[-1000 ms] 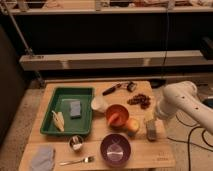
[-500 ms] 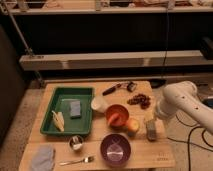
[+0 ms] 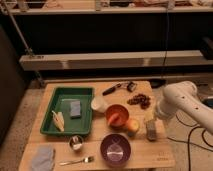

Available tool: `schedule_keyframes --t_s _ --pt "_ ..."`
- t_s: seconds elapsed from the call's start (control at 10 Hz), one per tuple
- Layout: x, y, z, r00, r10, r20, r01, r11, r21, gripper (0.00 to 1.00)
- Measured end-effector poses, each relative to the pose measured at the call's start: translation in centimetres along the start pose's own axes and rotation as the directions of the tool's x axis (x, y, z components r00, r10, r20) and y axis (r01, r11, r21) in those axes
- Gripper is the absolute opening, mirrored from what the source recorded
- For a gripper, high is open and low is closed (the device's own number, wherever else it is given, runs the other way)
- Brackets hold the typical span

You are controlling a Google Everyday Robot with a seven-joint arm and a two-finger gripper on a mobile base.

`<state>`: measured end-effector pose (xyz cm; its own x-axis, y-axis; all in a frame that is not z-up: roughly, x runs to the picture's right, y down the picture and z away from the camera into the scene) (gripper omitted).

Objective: Wipe tray with eraser

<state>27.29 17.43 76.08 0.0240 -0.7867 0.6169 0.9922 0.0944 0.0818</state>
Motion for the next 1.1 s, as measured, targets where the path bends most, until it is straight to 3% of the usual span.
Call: schedule_keyframes --t_s 0.8,1.1 --pt "0.0 0.0 0.0 1.000 0.000 0.000 0.000 1.000 0.000 0.69" --pt "-0.1 0.2 1.1 1.000 -0.001 -0.001 0.001 1.000 0.000 0.69"
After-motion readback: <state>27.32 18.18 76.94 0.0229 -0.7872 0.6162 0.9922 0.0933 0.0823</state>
